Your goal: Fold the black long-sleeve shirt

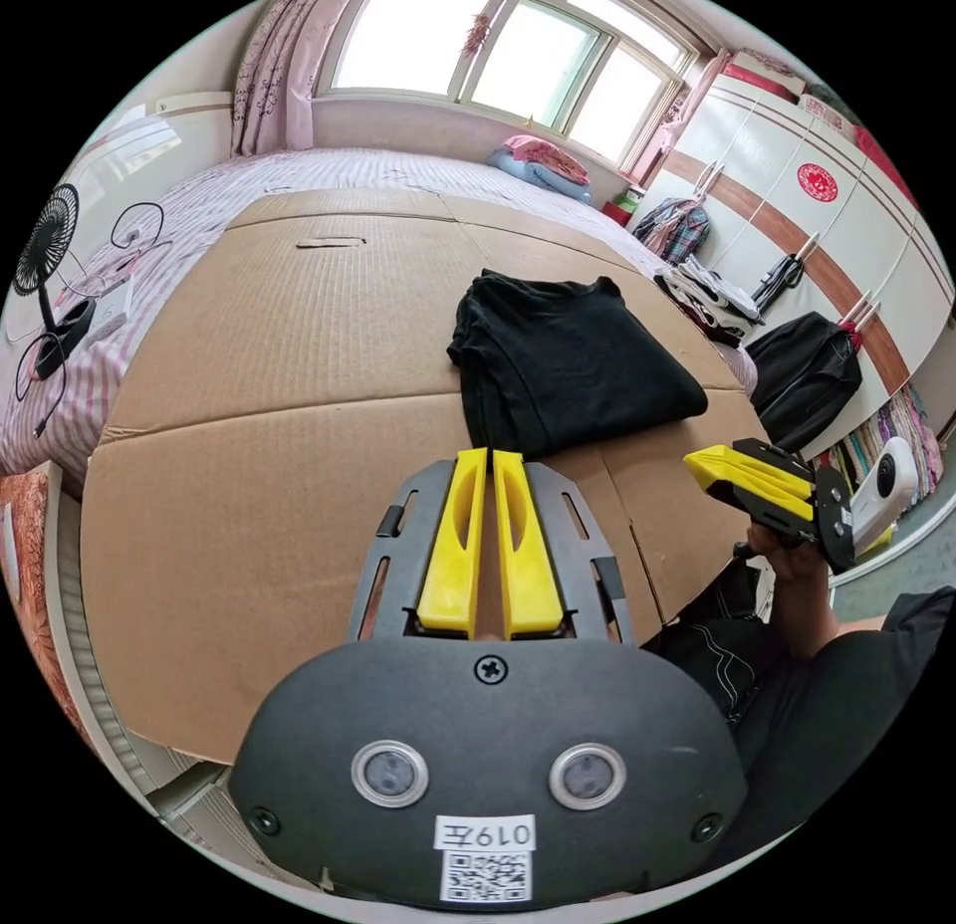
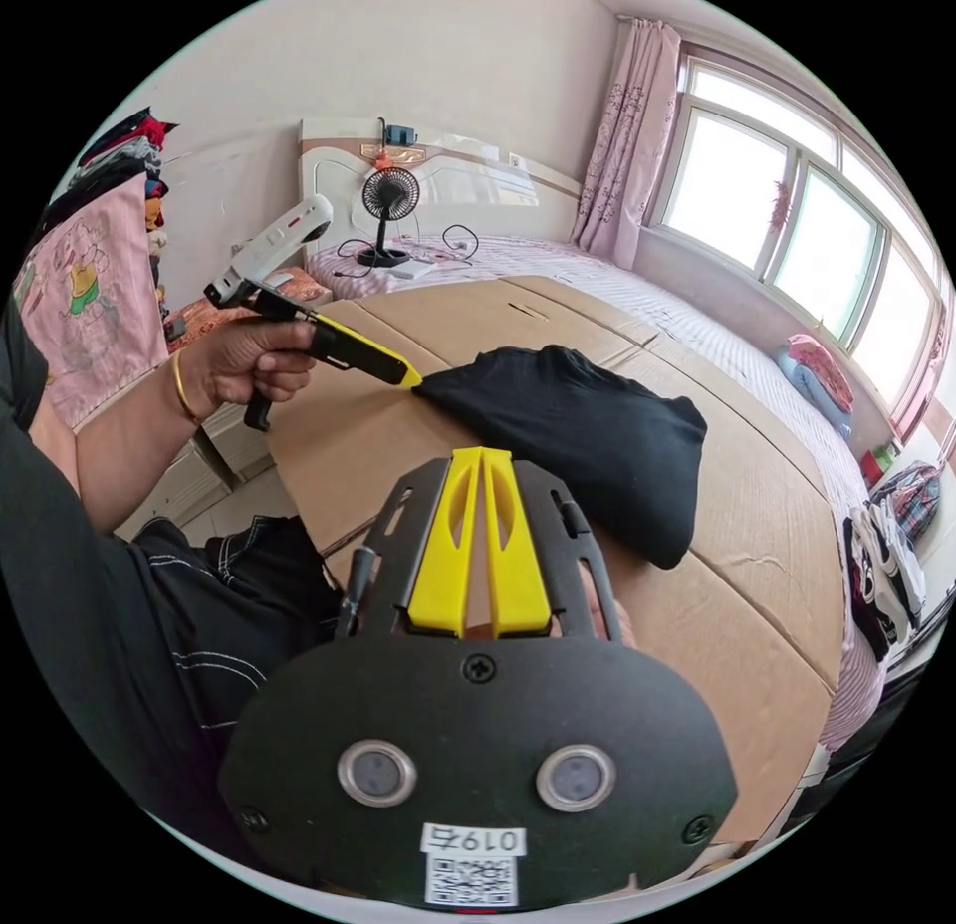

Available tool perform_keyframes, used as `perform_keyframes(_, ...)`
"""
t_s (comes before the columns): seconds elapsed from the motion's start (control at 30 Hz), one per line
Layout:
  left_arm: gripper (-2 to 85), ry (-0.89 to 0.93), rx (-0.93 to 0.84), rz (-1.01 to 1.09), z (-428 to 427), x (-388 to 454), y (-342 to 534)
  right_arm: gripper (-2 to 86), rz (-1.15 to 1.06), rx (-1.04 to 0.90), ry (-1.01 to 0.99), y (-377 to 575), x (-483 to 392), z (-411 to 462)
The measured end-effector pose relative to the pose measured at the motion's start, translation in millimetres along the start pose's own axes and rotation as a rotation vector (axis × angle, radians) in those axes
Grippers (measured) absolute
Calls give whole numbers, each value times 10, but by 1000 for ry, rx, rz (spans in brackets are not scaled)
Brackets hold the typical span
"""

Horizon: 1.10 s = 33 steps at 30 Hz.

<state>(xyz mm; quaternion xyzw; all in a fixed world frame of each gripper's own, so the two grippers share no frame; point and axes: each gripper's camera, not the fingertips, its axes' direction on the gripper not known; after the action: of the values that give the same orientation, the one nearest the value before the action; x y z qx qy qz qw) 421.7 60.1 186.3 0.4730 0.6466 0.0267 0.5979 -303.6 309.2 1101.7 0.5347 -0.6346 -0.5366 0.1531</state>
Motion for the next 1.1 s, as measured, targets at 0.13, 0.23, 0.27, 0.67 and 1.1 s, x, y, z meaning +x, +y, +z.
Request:
perform_keyframes(0.13, 13, -16, -6, 4, 6, 63, 16, -6, 63, 9, -78, 34, 245, 70)
perform_keyframes(0.23, 12, -42, -6, 16, -3, 143, 42, -6, 139, 3, -132, 33, 479, 146)
perform_keyframes(0.27, 12, -55, -6, 17, -12, 174, 58, -6, 175, 2, -152, 41, 583, 178)
perform_keyframes(0.67, 9, -179, -79, 194, 156, 1490, 116, -6, 606, -15, -73, -198, 1273, 449)
perform_keyframes(1.1, 4, -142, -144, 281, 620, 2425, 60, -4, 702, 72, -218, -39, 1607, 333)
